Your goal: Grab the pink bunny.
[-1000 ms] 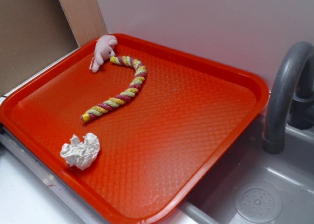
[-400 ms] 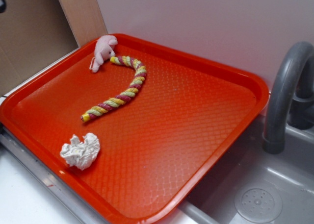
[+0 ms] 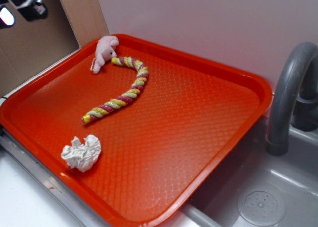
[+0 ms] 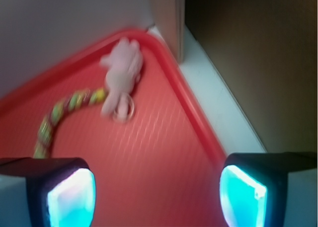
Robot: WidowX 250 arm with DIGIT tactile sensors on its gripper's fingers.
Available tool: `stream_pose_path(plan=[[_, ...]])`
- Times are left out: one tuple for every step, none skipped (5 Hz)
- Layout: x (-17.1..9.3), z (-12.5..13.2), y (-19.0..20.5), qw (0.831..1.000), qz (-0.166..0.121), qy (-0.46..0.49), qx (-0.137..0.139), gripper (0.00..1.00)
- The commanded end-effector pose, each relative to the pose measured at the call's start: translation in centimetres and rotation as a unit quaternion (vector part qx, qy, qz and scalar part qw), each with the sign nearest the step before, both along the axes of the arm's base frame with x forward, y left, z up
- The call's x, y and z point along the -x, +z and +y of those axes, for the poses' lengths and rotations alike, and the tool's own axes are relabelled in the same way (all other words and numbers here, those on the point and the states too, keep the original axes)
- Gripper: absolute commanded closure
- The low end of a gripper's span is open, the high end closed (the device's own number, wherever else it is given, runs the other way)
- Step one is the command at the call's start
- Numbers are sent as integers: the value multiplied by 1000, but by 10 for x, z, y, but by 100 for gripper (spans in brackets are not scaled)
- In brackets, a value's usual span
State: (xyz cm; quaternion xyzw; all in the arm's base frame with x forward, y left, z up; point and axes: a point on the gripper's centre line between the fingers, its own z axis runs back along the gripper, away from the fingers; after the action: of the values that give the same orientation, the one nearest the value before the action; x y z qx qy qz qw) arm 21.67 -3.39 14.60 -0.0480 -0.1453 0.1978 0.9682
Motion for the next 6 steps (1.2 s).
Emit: stream_pose_path(plan=[[-66,-24,-37,999,-39,10,-22,0],[-90,-24,-62,999,-31,22,-34,0],[-104,-21,-76,998,-26,34,-37,0],[-118,-16,-89,998,-16,49,-33,0],[-118,-15,-98,996,4,62,-60,72],[-111,-18,-96,996,19,64,-60,100]])
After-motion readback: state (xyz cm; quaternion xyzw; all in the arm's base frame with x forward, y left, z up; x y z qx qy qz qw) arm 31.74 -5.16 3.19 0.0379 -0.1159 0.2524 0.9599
